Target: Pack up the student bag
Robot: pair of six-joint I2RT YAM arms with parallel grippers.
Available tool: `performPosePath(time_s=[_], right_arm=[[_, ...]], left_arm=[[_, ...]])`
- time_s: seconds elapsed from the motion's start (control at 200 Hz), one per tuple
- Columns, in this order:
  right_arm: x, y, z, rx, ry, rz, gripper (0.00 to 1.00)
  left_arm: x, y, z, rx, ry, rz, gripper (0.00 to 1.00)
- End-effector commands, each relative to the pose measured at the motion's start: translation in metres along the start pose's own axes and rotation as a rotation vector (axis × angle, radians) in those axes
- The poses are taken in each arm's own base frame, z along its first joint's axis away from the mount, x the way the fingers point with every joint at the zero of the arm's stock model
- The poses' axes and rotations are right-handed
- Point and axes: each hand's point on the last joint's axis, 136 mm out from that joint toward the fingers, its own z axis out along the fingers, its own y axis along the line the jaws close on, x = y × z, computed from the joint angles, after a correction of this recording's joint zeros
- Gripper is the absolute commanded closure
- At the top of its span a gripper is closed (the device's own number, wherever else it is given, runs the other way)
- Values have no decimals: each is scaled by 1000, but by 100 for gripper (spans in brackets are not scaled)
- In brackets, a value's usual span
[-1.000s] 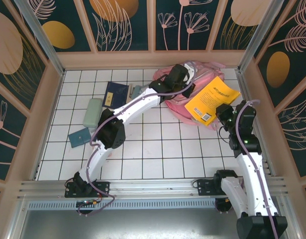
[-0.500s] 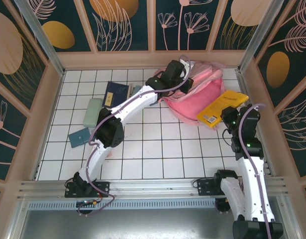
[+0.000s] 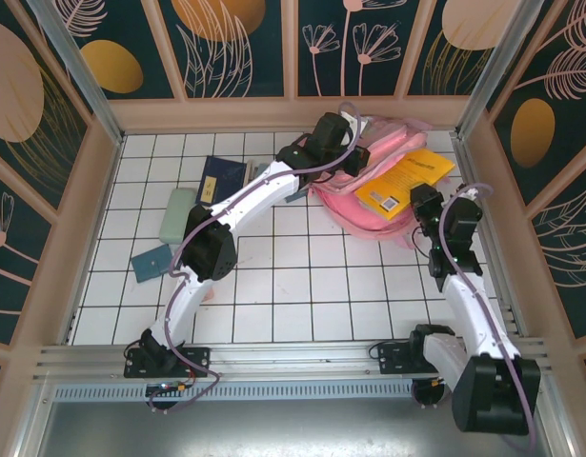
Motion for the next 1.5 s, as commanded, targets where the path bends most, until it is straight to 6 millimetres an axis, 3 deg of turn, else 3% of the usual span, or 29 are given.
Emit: performPosePath(time_s=[0.0, 0.145, 0.375, 0.75, 0.981, 1.206, 1.281, 1.386, 1.496], right_arm=[[-27, 62, -1, -290, -128, 19, 100], [-24, 55, 20, -324, -152, 63, 100], [-17, 60, 45, -368, -230, 99, 100], [5, 70, 132, -395, -172, 138, 100], [12, 34, 179, -222, -226, 172, 100], [32, -27, 208, 42, -171, 208, 96], [38, -40, 210, 103, -145, 196, 84], [43, -54, 204, 164, -121, 198, 79], [49, -66, 198, 213, -61, 220, 58]], left_arm=[[-95, -42, -64, 108, -252, 12, 100], [-101, -46, -71, 122, -265, 1, 100], [-103, -53, -76, 151, -264, -9, 100], [-101, -58, -78, 176, -248, -3, 100], [-102, -59, -81, 180, -249, 1, 100], [-99, -58, -78, 175, -243, 3, 100], [-97, -55, -76, 162, -238, 0, 100], [-94, -52, -72, 155, -231, 0, 100], [-91, -48, -69, 137, -225, 4, 100]])
